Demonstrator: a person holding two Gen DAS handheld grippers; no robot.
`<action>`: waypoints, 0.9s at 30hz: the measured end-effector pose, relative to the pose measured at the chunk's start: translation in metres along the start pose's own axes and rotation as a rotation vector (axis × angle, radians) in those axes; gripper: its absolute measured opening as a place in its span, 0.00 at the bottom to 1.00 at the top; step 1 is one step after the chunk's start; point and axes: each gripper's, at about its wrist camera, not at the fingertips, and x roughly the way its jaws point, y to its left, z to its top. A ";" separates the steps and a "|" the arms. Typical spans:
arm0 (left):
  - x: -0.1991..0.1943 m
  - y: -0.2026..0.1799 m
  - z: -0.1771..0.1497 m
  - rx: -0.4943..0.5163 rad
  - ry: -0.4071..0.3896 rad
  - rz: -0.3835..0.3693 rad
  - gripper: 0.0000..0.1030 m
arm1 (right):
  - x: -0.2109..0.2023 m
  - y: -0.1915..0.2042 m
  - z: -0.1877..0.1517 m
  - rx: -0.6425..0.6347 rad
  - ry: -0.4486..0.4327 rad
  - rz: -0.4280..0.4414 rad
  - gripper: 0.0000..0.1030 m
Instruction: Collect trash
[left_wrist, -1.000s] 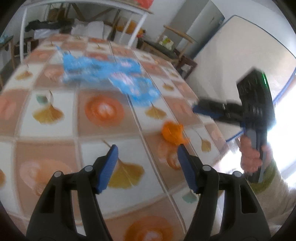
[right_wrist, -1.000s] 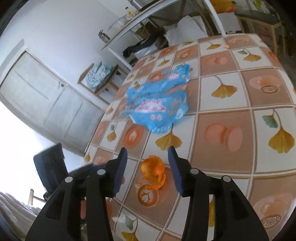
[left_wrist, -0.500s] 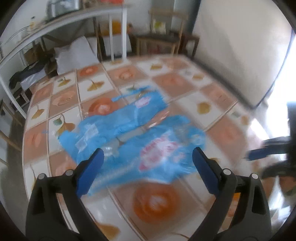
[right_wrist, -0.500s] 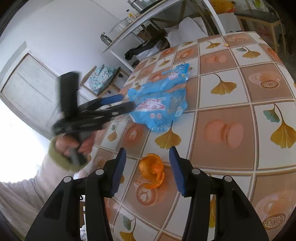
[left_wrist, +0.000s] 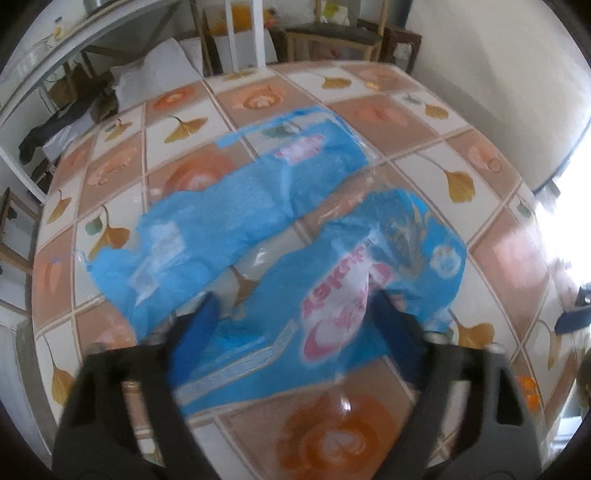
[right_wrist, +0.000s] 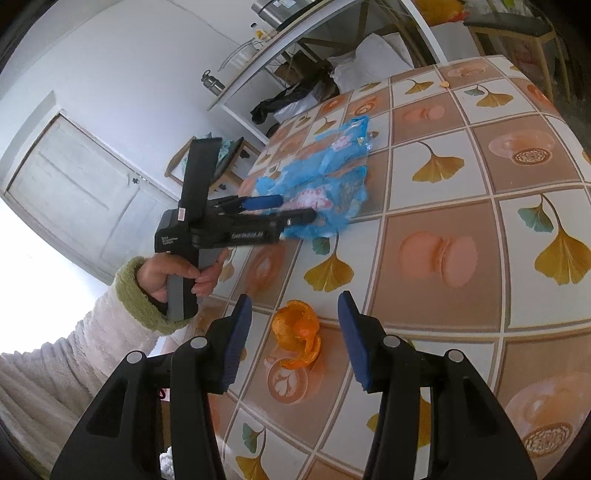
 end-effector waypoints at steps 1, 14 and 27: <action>-0.001 0.001 0.000 -0.009 -0.005 0.007 0.54 | 0.000 0.002 -0.001 -0.004 0.002 -0.003 0.46; -0.039 0.026 -0.023 -0.179 -0.094 -0.001 0.01 | 0.014 0.031 -0.014 -0.141 0.064 -0.167 0.53; -0.124 0.019 -0.114 -0.359 -0.254 -0.100 0.01 | 0.060 0.056 -0.026 -0.360 0.109 -0.424 0.51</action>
